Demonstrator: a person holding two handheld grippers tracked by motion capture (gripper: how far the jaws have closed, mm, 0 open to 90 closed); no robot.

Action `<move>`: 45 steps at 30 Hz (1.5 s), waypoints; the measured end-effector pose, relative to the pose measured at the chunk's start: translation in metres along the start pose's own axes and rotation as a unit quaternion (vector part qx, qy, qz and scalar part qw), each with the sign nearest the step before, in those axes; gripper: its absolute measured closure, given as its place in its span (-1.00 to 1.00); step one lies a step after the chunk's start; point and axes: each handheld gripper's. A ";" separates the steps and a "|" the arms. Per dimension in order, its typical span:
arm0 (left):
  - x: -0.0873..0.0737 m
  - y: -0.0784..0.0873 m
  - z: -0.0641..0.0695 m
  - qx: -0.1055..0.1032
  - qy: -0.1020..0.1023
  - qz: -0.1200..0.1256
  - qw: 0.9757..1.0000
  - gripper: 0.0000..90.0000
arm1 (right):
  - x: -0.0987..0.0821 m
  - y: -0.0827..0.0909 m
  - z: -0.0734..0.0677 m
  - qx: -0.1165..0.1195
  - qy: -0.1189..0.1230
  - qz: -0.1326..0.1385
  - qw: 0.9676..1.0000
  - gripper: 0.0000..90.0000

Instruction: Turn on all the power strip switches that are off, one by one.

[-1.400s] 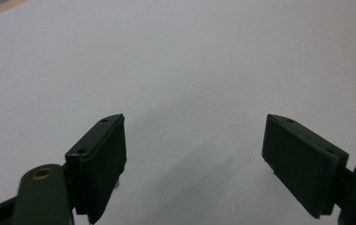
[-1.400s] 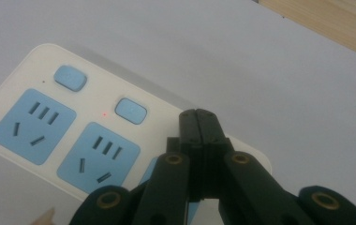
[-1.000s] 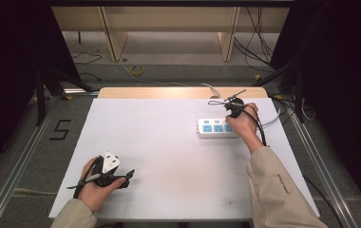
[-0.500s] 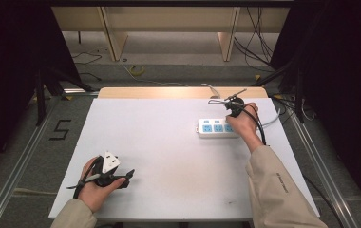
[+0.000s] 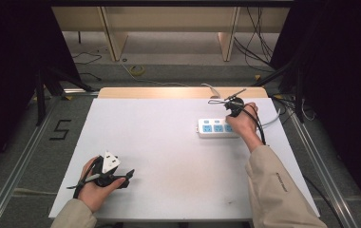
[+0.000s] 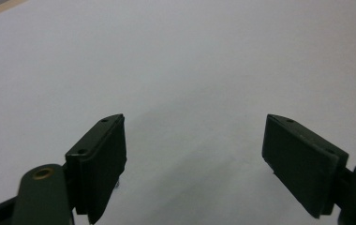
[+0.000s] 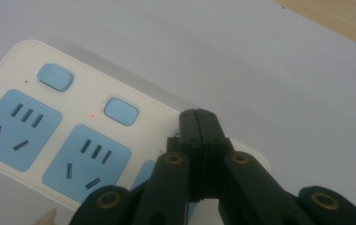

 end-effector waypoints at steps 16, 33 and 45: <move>0.000 -0.001 0.000 0.000 -0.001 0.000 1.000 -0.51 | -0.002 0.000 0.008 -0.002 -0.002 -0.006 1.000 1.00; 0.000 0.000 -0.001 0.001 0.002 0.002 1.000 -0.51 | 0.002 -0.001 0.001 0.004 -0.006 -0.007 1.000 1.00; 0.000 0.000 -0.001 0.001 0.001 0.001 1.000 -0.52 | 0.002 -0.001 -0.001 -0.005 -0.003 -0.009 1.000 1.00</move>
Point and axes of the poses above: each handheld gripper's, and its own axes: y roughly backward along the jaws, x roughly out of its top, z roughly to its right, and after that the axes turned 3 degrees about y, right-handed
